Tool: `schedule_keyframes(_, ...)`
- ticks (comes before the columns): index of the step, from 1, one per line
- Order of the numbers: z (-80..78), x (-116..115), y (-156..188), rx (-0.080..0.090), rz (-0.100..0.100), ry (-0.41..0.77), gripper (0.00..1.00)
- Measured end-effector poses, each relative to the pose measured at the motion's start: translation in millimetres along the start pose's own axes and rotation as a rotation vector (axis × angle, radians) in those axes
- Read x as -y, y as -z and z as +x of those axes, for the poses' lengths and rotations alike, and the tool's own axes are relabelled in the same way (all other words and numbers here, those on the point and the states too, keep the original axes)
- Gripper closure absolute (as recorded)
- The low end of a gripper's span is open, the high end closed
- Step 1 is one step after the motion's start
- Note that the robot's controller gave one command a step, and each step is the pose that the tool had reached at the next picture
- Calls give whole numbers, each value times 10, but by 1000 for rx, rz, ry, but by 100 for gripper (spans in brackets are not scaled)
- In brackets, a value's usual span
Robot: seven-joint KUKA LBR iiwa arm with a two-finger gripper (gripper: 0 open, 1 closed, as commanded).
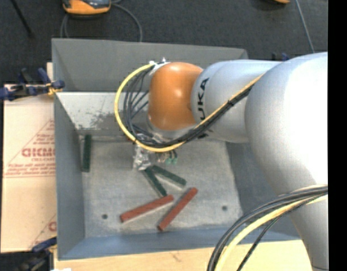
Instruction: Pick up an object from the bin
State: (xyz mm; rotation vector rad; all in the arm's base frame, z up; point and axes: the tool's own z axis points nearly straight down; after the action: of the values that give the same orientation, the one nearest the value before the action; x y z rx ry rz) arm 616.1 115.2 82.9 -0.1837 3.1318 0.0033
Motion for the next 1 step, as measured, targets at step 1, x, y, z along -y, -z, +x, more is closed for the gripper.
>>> schedule_keyframes(1, 4, 1, -5, -1, 0, -2, 0)
